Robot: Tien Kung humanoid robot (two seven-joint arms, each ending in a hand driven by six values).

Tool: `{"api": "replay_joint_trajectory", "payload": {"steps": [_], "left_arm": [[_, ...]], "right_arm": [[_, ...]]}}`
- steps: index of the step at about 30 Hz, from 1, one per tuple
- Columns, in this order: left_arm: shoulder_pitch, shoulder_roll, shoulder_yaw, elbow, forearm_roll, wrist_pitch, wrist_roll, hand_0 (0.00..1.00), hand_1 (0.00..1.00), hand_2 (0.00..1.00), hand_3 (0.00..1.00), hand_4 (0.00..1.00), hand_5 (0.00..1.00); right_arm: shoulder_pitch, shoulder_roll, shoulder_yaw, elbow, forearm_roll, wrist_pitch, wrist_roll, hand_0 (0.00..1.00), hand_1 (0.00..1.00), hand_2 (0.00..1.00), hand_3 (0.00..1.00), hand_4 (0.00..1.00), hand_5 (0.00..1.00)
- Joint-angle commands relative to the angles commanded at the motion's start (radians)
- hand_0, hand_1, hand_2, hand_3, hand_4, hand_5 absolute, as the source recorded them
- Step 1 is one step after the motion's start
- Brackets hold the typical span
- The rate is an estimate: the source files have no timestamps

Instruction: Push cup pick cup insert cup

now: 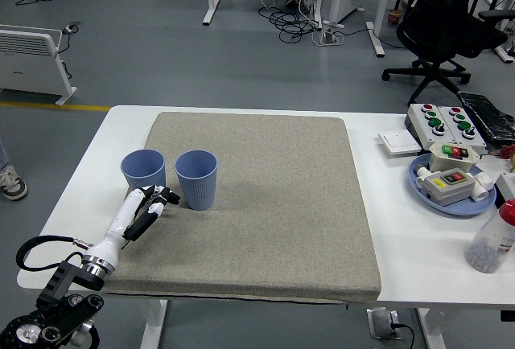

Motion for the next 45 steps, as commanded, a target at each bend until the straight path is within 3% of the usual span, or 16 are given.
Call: {"api": "replay_joint_trajectory", "payload": {"steps": [11, 17, 20, 21, 24, 26, 27, 30, 32, 33, 35, 38, 39, 41, 44, 45], "left_arm": [[-0.040, -0.019, 0.036, 0.074, -0.040, -0.012, -0.011, 0.624, 0.636, 0.557, 0.512, 0.514, 0.998], [-0.033, -0.011, 0.021, 0.056, -0.028, -0.010, -0.008, 0.616, 0.634, 0.555, 0.512, 0.512, 0.998], [-0.008, 0.007, 0.008, 0.007, -0.014, -0.008, -0.002, 0.616, 0.634, 0.555, 0.512, 0.512, 0.998], [0.001, 0.012, 0.001, -0.011, -0.011, -0.006, -0.002, 0.512, 0.605, 0.543, 0.507, 0.510, 0.998], [0.014, 0.020, -0.010, -0.040, -0.004, -0.002, -0.001, 0.512, 0.605, 0.543, 0.507, 0.510, 0.998], [0.045, 0.047, -0.041, -0.097, 0.026, 0.010, 0.001, 0.512, 0.605, 0.543, 0.507, 0.510, 0.998], [0.055, 0.057, -0.052, -0.134, 0.036, 0.014, 0.002, 0.344, 0.538, 0.495, 0.486, 0.733, 0.950], [0.067, 0.085, -0.082, -0.237, 0.106, 0.036, 0.012, 0.344, 0.538, 0.495, 0.486, 0.733, 0.950], [0.068, 0.089, -0.085, -0.263, 0.123, 0.040, 0.013, 0.344, 0.538, 0.495, 0.486, 0.733, 0.950], [0.058, 0.105, -0.108, -0.297, 0.156, 0.057, 0.030, 0.290, 0.505, 0.493, 0.477, 0.884, 0.733], [0.048, 0.117, -0.132, -0.366, 0.228, 0.063, 0.047, 0.290, 0.505, 0.493, 0.477, 0.884, 0.733], [0.007, 0.146, -0.171, -0.466, 0.340, 0.034, 0.112, 0.290, 0.505, 0.493, 0.477, 0.884, 0.733], [-0.013, 0.157, -0.183, -0.488, 0.370, 0.010, 0.138, 0.426, 0.605, 0.620, 0.616, 0.920, 0.690], [-0.057, 0.173, -0.197, -0.515, 0.453, -0.062, 0.218, 0.426, 0.605, 0.620, 0.616, 0.920, 0.690], [-0.150, 0.184, -0.181, -0.496, 0.590, -0.191, 0.351, 0.426, 0.605, 0.620, 0.616, 0.920, 0.690], [-0.171, 0.183, -0.171, -0.481, 0.629, -0.223, 0.387, 0.769, 0.839, 0.899, 0.906, 0.938, 0.658]], "right_arm": [[-0.004, 0.000, 0.005, 0.001, -0.010, 0.002, -0.002, 0.698, 0.602, 0.629, 0.581, 0.120, 0.470], [-0.002, -0.001, 0.001, 0.001, -0.004, 0.002, 0.000, 0.698, 0.602, 0.629, 0.581, 0.120, 0.470], [0.000, -0.001, -0.004, 0.001, 0.006, 0.002, 0.002, 0.698, 0.602, 0.629, 0.581, 0.120, 0.470], [0.000, -0.001, -0.005, 0.001, 0.007, 0.003, 0.002, 0.698, 0.602, 0.630, 0.581, 0.120, 0.471], [0.001, -0.001, -0.007, 0.001, 0.012, 0.003, 0.003, 0.698, 0.602, 0.630, 0.581, 0.120, 0.471], [0.001, -0.001, -0.013, 0.001, 0.024, 0.002, 0.006, 0.698, 0.602, 0.630, 0.581, 0.120, 0.471], [0.002, -0.001, -0.015, 0.001, 0.027, 0.002, 0.007, 0.698, 0.602, 0.631, 0.581, 0.120, 0.472], [0.002, -0.002, -0.018, 0.000, 0.034, 0.002, 0.009, 0.698, 0.602, 0.631, 0.581, 0.120, 0.472], [0.002, -0.002, -0.018, 0.000, 0.034, 0.002, 0.009, 0.698, 0.602, 0.631, 0.581, 0.120, 0.472], [0.003, -0.003, -0.016, 0.000, 0.030, 0.002, 0.007, 0.698, 0.601, 0.628, 0.581, 0.119, 0.469], [0.003, -0.003, -0.014, -0.001, 0.027, 0.002, 0.006, 0.698, 0.601, 0.628, 0.581, 0.119, 0.469], [0.004, -0.003, -0.012, -0.001, 0.026, 0.003, 0.005, 0.698, 0.601, 0.628, 0.581, 0.119, 0.469], [0.003, -0.003, -0.012, -0.001, 0.027, 0.003, 0.005, 0.698, 0.602, 0.627, 0.581, 0.120, 0.471], [0.003, -0.003, -0.011, -0.001, 0.027, 0.003, 0.005, 0.698, 0.602, 0.627, 0.581, 0.120, 0.471], [0.003, -0.004, -0.006, -0.002, 0.019, 0.005, 0.002, 0.698, 0.602, 0.627, 0.581, 0.120, 0.471], [0.003, -0.004, -0.003, -0.002, 0.015, 0.005, 0.000, 0.699, 0.602, 0.625, 0.581, 0.121, 0.471]]}}
